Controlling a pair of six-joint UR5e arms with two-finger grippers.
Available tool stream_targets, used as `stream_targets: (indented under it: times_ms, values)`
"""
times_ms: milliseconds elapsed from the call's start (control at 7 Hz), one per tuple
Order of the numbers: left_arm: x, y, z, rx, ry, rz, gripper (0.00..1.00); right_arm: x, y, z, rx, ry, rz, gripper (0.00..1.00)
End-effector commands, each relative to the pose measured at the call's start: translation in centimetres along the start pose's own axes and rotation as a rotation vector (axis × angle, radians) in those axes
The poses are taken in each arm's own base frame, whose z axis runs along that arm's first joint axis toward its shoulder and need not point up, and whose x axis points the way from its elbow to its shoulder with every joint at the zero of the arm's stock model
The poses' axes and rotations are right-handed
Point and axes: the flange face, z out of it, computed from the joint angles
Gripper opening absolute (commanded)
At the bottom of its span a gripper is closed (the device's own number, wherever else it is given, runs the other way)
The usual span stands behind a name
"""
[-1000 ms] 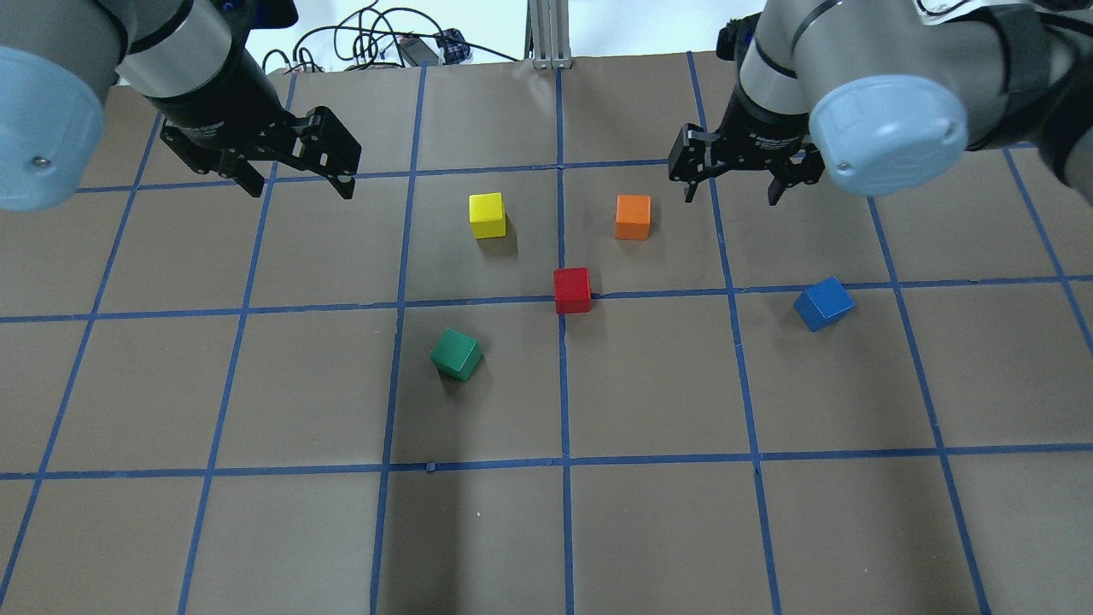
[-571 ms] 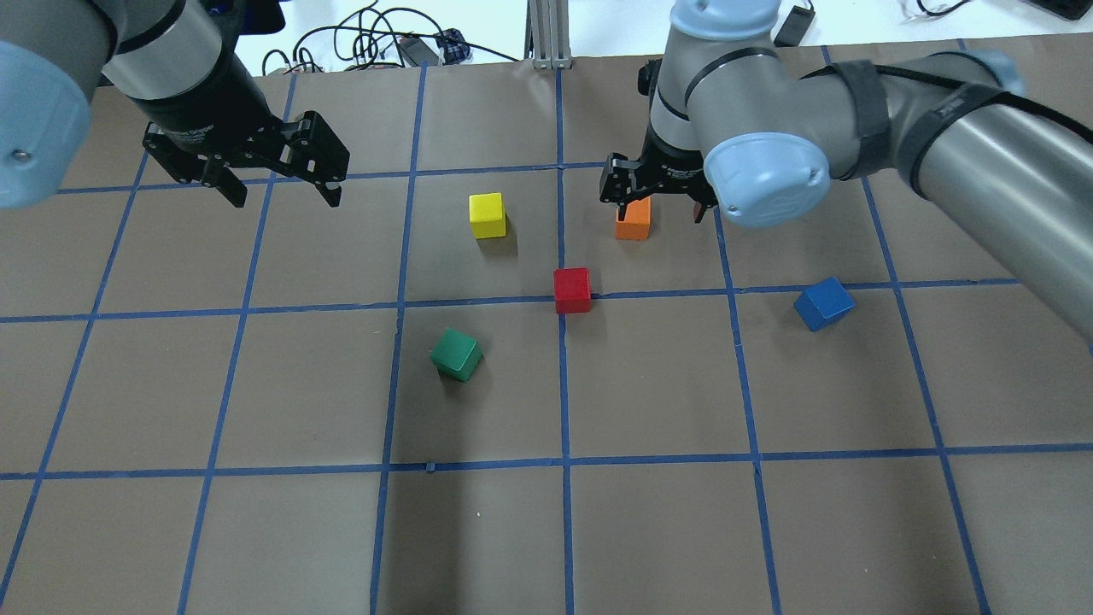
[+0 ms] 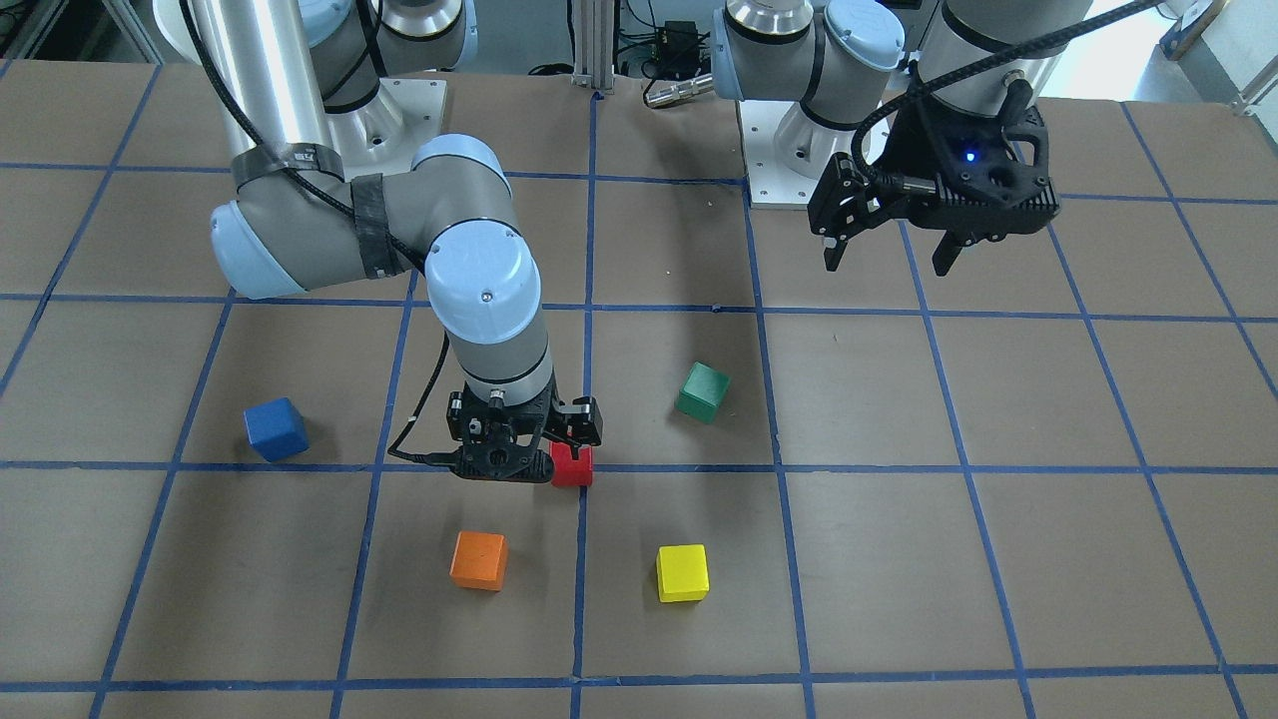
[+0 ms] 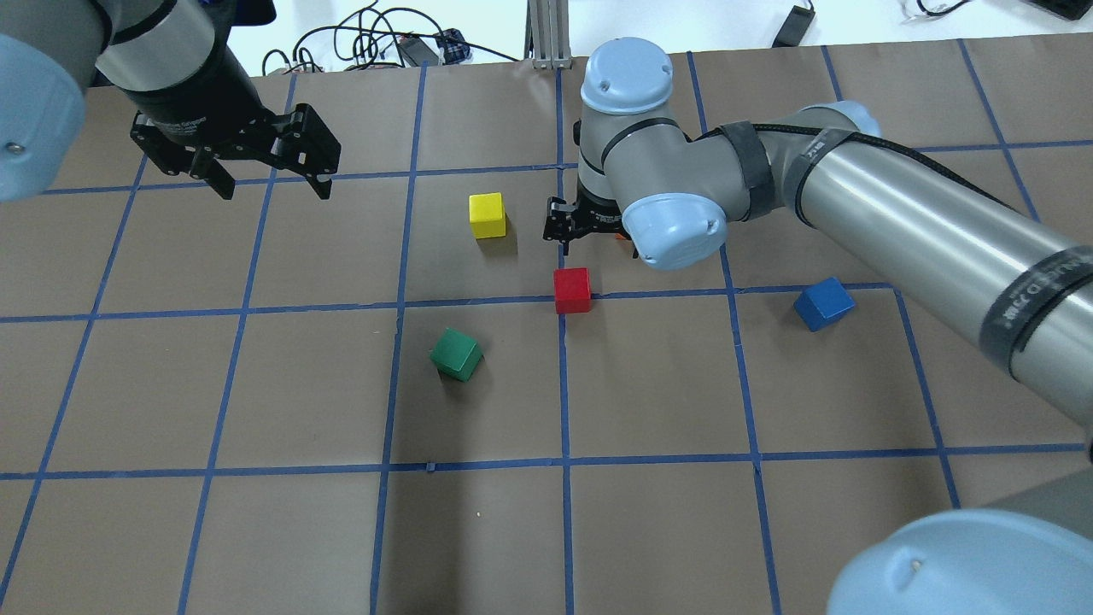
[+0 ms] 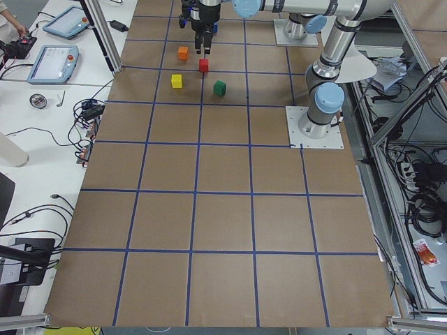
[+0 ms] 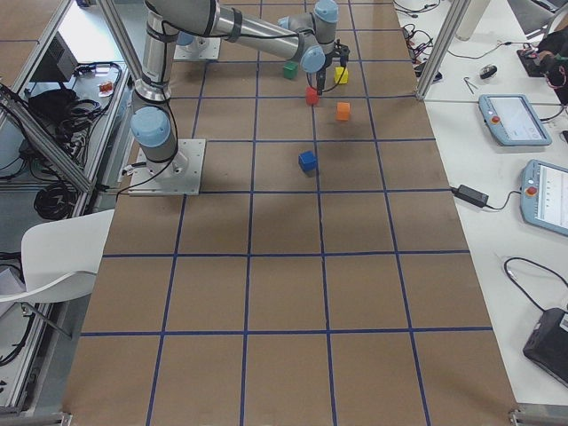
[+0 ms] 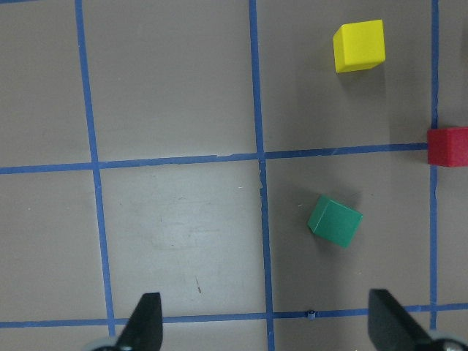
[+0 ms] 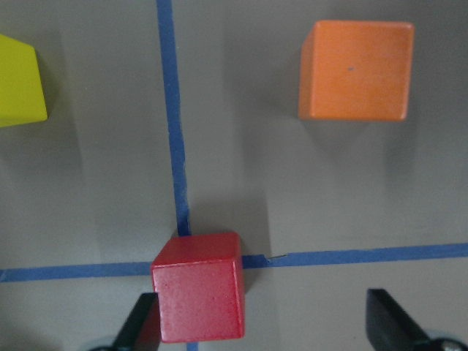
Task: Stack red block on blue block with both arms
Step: 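Move the right gripper over the red cube and lower it, then close the right gripper on the red cube and lift it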
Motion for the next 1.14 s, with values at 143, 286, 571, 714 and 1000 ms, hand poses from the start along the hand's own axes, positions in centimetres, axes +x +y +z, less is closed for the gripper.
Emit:
stream_targets:
  times_ms: [143,286,571,714,1000]
  values:
    - [0.3,-0.3,-0.1,0.015,0.032,-0.003,1.00,-1.1,0.3,3.2,-0.048,0.003,-0.027,1.00]
    - [0.3,-0.3,-0.1,0.015,0.033,-0.003,1.00,-1.3,0.4,4.1,-0.066,-0.009,-0.029,1.00]
    - [0.3,-0.3,-0.1,0.015,0.033,-0.003,1.00,-1.6,0.5,4.5,-0.079,-0.026,-0.039,1.00]
    - [0.4,-0.1,0.1,0.010,0.032,-0.001,1.00,-1.8,0.6,4.6,-0.088,-0.051,-0.069,1.00]
    - [0.4,-0.2,0.0,0.013,0.033,-0.001,1.00,-1.9,0.6,5.4,-0.101,-0.055,-0.078,1.00]
